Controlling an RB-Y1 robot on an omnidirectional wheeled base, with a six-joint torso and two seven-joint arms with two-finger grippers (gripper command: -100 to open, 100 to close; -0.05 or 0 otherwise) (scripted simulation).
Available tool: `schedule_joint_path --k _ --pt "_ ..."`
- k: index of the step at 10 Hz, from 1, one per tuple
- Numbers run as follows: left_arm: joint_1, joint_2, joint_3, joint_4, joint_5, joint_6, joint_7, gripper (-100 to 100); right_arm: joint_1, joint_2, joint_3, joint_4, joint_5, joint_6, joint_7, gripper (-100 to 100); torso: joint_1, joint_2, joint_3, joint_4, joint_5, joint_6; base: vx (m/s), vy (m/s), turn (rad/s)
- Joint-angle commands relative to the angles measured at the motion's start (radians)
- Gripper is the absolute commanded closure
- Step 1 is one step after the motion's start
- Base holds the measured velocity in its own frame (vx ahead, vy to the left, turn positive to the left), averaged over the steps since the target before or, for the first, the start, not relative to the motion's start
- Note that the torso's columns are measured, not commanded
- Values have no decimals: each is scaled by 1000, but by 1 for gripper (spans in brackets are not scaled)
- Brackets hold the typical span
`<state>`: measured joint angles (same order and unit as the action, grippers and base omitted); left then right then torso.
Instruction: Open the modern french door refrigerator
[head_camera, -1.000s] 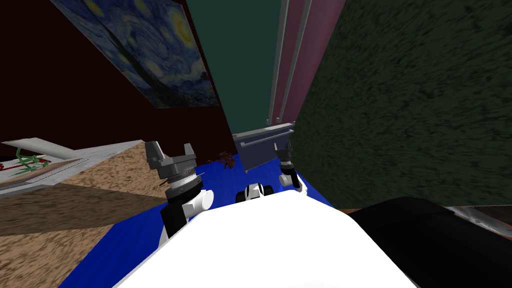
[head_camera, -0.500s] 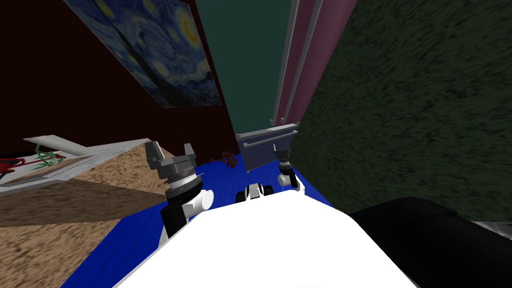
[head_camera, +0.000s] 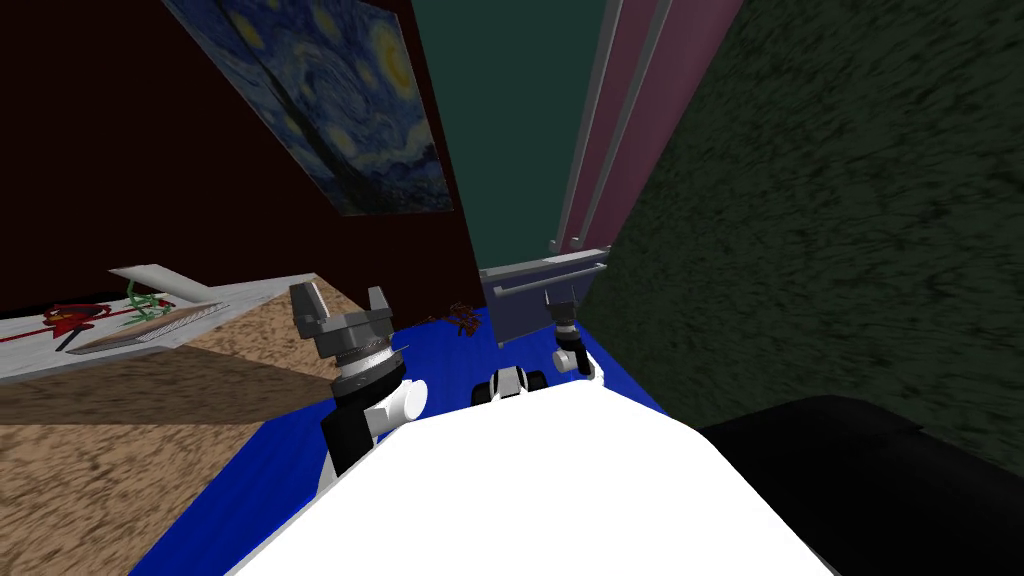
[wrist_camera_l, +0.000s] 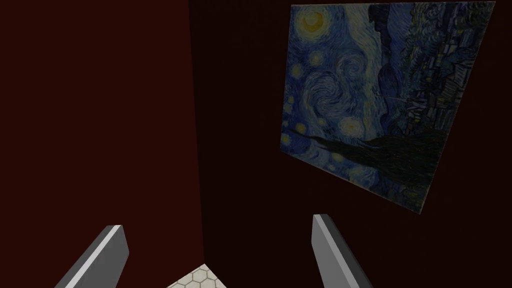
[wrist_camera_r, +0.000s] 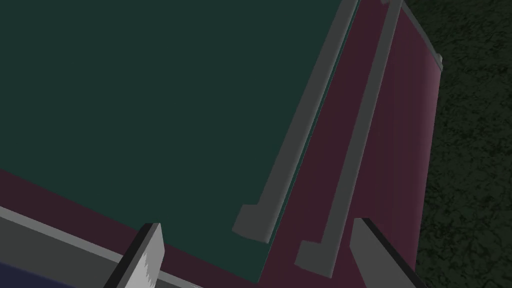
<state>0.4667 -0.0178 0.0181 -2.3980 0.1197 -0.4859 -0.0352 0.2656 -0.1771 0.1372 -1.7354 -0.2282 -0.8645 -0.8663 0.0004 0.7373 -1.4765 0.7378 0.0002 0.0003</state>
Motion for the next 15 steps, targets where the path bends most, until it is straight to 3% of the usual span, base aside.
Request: schedule_joint_path --k 1,3,4,6,7,9,10,12,13,15 --pt "0 0 0 0 0 0 0 0 -21 -1 19 55 -26 -42 -77 -100 -1 1 1 0 0 0 53 44 132" --pt "0 0 0 0 0 0 0 0 -21 -1 19 62 -26 -42 -132 -100 0 0 0 0 0 0 39 30 48" --pt "0 0 0 0 0 0 0 0 -40 -2 35 107 -49 -78 -162 -100 -2 2 1 1 0 0 46 32 142" --pt "0 0 0 0 0 0 0 0 -40 -2 35 117 -49 -78 -218 -100 0 0 0 0 0 0 43 26 43" --pt "0 0 0 0 0 0 0 0 -59 -3 51 162 -72 -113 -247 -100 -1 1 1 0 0 0 46 30 128" --pt "0 0 0 0 0 0 0 0 -59 -3 51 174 -72 -113 -305 -100 0 0 0 0 0 0 38 23 52" --pt "0 0 0 0 0 0 0 0 -77 -3 68 223 -96 -147 -334 -100 -1 2 1 0 0 0 44 30 145" --pt "0 0 0 0 0 0 0 0 -77 -3 68 230 -96 -147 -389 -100 0 0 0 0 0 0 41 20 37" --pt "0 0 0 0 0 0 0 0 -95 -3 85 277 -119 -181 -418 -100 -1 1 1 0 0 0 51 26 150" --pt "0 0 0 0 0 0 0 0 -95 -3 85 288 -119 -181 -475 -100 0 0 0 0 0 0 40 18 41"
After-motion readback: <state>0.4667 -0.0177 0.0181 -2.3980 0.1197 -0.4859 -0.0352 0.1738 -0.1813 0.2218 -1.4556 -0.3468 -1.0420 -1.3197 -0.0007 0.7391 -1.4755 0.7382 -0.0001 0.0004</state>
